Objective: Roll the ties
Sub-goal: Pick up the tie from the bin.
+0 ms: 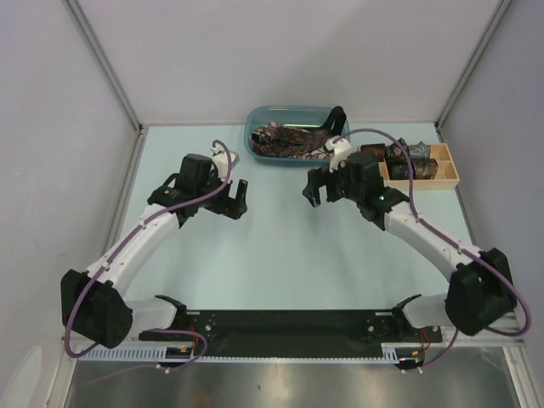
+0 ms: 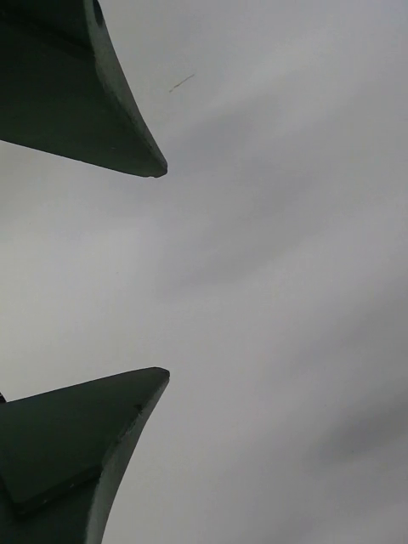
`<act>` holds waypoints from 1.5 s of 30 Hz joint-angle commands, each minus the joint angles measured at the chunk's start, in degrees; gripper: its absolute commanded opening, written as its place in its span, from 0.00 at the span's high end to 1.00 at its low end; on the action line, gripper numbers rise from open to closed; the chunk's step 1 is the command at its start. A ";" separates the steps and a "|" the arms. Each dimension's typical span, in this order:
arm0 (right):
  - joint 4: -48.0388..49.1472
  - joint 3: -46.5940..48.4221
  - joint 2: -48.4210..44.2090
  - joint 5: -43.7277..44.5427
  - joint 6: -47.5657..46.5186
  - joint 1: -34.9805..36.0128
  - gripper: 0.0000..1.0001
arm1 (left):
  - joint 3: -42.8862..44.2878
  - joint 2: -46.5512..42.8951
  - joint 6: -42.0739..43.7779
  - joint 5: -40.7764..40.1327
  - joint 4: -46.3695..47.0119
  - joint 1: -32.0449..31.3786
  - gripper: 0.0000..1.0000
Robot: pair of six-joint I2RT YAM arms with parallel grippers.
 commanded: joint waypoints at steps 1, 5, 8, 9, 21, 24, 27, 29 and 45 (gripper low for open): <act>3.98 12.82 11.59 1.12 -4.20 -0.02 0.00 | 6.30 -2.00 2.40 4.05 -2.02 3.29 0.00; -0.58 30.04 26.81 1.99 -6.32 -0.10 0.00 | 7.00 -3.06 1.35 7.48 -0.80 8.48 0.00; -4.63 44.89 38.30 3.84 -6.59 0.07 0.00 | 7.18 -3.14 1.44 8.01 -0.71 11.90 0.00; -5.77 51.37 40.88 4.19 -6.59 0.16 0.00 | 6.57 -3.23 1.35 8.02 -0.62 12.52 0.00; -5.44 79.38 66.82 10.17 -5.80 1.04 0.00 | 2.26 -5.52 1.00 8.37 -0.88 16.92 0.01; -2.45 80.79 69.99 12.37 -5.53 1.04 0.00 | 1.12 -6.66 1.17 8.11 -1.24 17.10 0.00; -1.04 81.14 72.02 12.90 -5.27 1.22 0.01 | 0.76 -7.28 1.44 7.23 -1.58 17.27 0.00; -0.42 80.97 73.16 13.34 -5.27 1.39 0.02 | 0.59 -7.19 1.70 6.88 -1.85 17.54 0.00; 3.54 82.37 78.00 15.54 -5.27 -0.54 0.26 | -0.20 -8.07 2.40 6.52 -2.55 18.68 0.00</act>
